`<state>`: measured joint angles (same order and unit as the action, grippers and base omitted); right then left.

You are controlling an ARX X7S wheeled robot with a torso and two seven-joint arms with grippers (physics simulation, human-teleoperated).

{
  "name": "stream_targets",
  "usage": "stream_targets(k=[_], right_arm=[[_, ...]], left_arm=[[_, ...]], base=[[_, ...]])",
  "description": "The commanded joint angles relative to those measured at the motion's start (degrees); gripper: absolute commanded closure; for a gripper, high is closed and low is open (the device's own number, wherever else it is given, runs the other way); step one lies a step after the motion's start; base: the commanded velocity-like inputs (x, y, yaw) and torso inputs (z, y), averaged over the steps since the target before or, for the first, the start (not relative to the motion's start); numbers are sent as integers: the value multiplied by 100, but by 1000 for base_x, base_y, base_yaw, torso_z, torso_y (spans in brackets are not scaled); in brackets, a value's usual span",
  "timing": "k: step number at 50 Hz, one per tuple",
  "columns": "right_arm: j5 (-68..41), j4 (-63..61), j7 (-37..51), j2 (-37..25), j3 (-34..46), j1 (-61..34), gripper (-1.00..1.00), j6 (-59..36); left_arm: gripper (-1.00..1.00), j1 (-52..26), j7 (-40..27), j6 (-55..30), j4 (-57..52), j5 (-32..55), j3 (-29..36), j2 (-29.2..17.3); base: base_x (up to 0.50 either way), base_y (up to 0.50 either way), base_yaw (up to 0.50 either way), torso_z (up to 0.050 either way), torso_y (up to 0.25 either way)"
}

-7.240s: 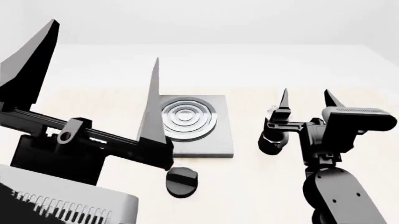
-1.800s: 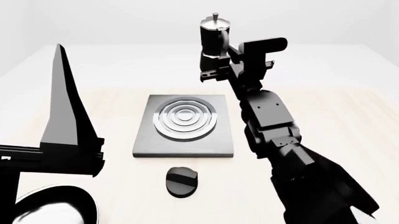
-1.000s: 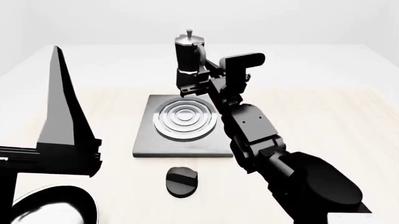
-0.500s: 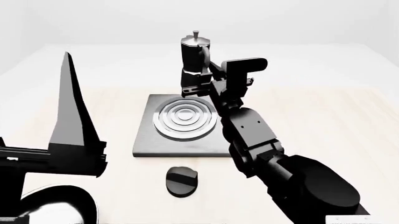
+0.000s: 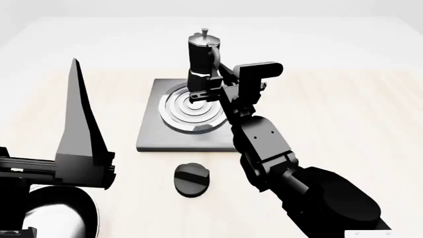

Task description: Turn on the stove and put the moka pot on it.

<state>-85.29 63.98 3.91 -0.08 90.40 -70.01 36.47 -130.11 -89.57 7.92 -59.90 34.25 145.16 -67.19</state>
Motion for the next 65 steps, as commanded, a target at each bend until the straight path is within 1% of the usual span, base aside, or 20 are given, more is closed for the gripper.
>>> stream_targets(k=[1, 6, 31, 35, 37, 39, 45, 52, 54, 55, 65], right_arm=[[285, -119, 64, 7, -156, -104, 100, 204], [323, -141, 41, 7, -151, -28, 100, 349], [459, -267, 67, 7, -162, -81, 100, 403], [452, -287, 76, 7, -164, -137, 100, 355], [452, -269, 56, 7, -164, -123, 100, 356], [457, -265, 65, 7, -159, -115, 100, 344], [475, -262, 61, 7, -163, -94, 100, 332], [488, -176, 62, 7, -167, 58, 100, 371], [442, -203, 62, 7, -176, -30, 100, 243], [469, -200, 121, 7, -160, -38, -100, 243], [475, -211, 102, 7, -176, -36, -100, 225]], left_arm=[[-100, 46, 0, 20, 1, -53, 8, -24], [-100, 91, 9, 14, 3, -56, -47, -25], [-100, 141, 0, 19, 1, -72, -113, -19], [-100, 228, 9, 26, 3, -119, -181, -42], [-100, 227, 14, 135, -1, -303, -152, -89], [-100, 175, 3, 111, -1, -244, -105, -86], [-100, 328, 17, 70, 8, -237, -244, -77], [-100, 282, 12, 79, 2, -243, -195, -74], [-100, 310, 13, 86, 5, -257, -214, -83], [-100, 337, 18, 85, 9, -261, -232, -83], [-100, 350, 22, 93, 8, -274, -255, -81]], base=[[0, 0, 0, 0, -158], [-2, 0, 0, 0, -160], [-1, 0, 0, 0, -157], [0, 0, 0, 0, -54], [0, 0, 0, 0, 0], [0, 0, 0, 0, 0], [0, 0, 0, 0, 0], [0, 0, 0, 0, 0], [0, 0, 0, 0, 0], [0, 0, 0, 0, 0], [0, 0, 0, 0, 0]])
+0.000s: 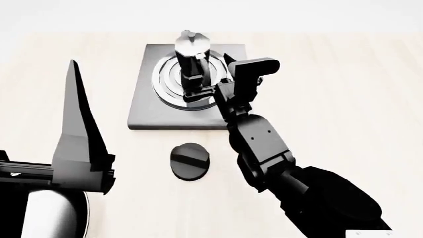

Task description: Turn on the stove and put the moka pot on it.

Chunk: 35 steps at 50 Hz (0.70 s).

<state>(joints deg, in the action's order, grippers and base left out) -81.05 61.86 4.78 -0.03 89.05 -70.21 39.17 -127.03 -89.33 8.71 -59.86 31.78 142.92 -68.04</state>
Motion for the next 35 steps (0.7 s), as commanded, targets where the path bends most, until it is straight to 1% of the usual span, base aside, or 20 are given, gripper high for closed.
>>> stream_targets(k=[1, 15, 20, 24, 29, 31, 35], right_arm=[[52, 0, 17, 2, -38, -23, -100, -50], [82, 1, -73, 2, -41, -54, -100, 30], [109, 12, -117, 1, -81, -48, -100, 253], [29, -85, -112, -48, -193, -312, -100, 252], [231, -1293, 487, -683, -173, -688, -100, 373], [280, -1570, 670, -826, -184, -806, -100, 384], [506, -2267, 1260, -1202, -171, -1268, -100, 344]], left_arm=[[-100, 58, -3, 6, 2, -28, -45, 8], [-100, 126, 10, 8, -1, -42, -126, -8], [-100, 76, 9, 17, 2, -32, -78, -26], [-100, -40, 76, 19, 7, 48, -59, -122], [-100, -305, 313, -6, 103, 380, -185, -151], [-100, -407, 452, -5, 170, 526, -251, -184], [-100, -733, 992, -110, 414, 990, -579, -342]], base=[[0, 0, 0, 0, 0], [0, 0, 0, 0, 0], [0, 0, 0, 0, 0], [0, 0, 0, 0, 0], [0, 0, 0, 0, 0], [0, 0, 0, 0, 0], [0, 0, 0, 0, 0]])
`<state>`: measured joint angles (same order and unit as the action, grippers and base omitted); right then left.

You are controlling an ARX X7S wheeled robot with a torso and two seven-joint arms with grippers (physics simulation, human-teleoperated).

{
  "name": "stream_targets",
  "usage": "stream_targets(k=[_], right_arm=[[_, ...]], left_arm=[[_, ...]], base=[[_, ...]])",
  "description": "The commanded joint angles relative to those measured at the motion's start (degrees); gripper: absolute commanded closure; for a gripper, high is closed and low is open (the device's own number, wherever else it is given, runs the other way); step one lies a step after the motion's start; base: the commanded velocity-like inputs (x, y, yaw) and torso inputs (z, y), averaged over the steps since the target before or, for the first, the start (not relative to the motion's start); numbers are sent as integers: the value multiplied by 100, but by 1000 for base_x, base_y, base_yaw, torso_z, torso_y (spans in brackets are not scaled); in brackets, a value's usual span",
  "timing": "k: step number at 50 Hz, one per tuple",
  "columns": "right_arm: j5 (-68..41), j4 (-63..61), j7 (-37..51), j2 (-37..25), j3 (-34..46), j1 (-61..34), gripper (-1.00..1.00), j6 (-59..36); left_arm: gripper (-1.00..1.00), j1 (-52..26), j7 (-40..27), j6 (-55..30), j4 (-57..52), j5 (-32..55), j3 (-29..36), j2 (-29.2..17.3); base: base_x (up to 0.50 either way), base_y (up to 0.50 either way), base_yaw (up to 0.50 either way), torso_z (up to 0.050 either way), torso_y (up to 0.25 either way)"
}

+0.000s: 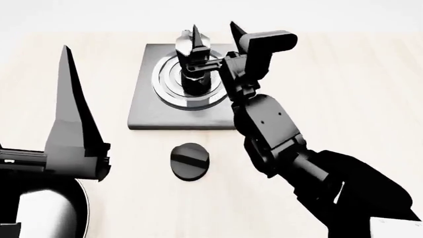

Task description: Turn on the stove and put the moka pot on it.

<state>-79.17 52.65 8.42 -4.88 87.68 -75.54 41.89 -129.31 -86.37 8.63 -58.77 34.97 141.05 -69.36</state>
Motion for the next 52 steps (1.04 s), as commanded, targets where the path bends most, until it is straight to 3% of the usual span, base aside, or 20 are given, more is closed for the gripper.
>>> stream_targets(k=[1, 11, 23, 37, 52], right_arm=[[408, -1406, 1114, -768, -5, -863, -100, 16], [1216, -2911, 2959, -1757, 37, -2159, -100, -397], [1730, -5237, 4440, -3263, -29, -3672, -100, -1397], [1601, -7347, 4730, -5181, -164, -4698, -100, -2307], [1268, -8762, 5042, -6333, -499, -5281, -100, -2924]], left_arm=[[-100, -512, 859, -85, 372, 739, -540, -275], [-100, -486, 2137, -511, 1035, 1234, -2078, -537], [-100, -466, 2956, -936, 1617, 1598, -3552, 67], [-100, -421, 3417, -1600, 1226, 1969, -4823, -330], [-100, -250, 3400, -1962, 644, 2199, -5366, -785]], base=[[0, 0, 0, 0, 0], [0, 0, 0, 0, 0], [0, 0, 0, 0, 0], [0, 0, 0, 0, 0], [0, 0, 0, 0, 0]])
